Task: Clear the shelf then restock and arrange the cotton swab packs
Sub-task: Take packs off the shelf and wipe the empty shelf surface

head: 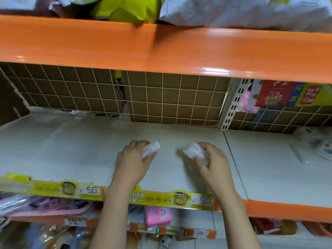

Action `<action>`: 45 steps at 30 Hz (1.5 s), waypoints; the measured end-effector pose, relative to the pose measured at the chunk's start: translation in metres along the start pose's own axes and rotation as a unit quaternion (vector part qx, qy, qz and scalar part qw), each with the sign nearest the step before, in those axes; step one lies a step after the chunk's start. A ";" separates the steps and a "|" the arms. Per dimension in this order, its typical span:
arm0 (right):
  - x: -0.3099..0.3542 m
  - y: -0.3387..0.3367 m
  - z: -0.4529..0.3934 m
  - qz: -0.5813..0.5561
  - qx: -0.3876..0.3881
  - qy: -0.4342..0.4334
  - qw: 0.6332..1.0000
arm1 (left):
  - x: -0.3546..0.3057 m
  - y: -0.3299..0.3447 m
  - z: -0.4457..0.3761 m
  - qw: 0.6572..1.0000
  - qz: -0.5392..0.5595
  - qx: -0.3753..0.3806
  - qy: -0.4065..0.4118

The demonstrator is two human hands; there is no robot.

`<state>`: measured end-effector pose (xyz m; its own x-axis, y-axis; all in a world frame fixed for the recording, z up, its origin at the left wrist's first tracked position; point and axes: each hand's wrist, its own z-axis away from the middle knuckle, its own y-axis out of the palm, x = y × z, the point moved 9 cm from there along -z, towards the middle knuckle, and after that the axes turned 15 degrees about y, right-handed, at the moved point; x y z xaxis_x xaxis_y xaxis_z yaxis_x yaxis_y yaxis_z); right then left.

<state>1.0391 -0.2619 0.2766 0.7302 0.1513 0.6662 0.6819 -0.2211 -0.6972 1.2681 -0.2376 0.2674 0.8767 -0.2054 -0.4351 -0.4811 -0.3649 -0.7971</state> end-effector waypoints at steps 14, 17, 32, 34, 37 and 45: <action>0.044 0.060 -0.003 -0.004 -0.032 0.014 0.999 | 0.065 -0.036 -0.004 0.998 0.030 -0.015 0.048; 0.079 0.089 0.001 -0.015 -0.040 0.019 0.999 | 0.104 -0.055 -0.007 0.997 0.026 -0.004 0.066; 0.221 0.216 0.032 -0.004 -0.020 0.015 1.000 | 0.275 -0.143 0.014 0.999 0.027 0.014 0.021; 0.224 0.216 0.032 -0.001 -0.022 0.014 1.000 | 0.277 -0.140 0.014 0.999 0.037 0.016 0.018; 0.224 0.216 0.028 -0.001 -0.019 0.012 1.000 | 0.274 -0.136 0.012 0.998 0.046 0.024 0.021; 0.214 0.224 0.019 -0.004 -0.017 0.016 1.000 | 0.269 -0.131 0.006 0.998 0.010 0.053 0.026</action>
<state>1.3490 -0.2609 0.2581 0.7226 0.1224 0.6803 0.6855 -0.2535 -0.6825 1.5669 -0.2393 0.2529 0.8645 -0.2587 -0.4310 -0.4923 -0.2624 -0.8299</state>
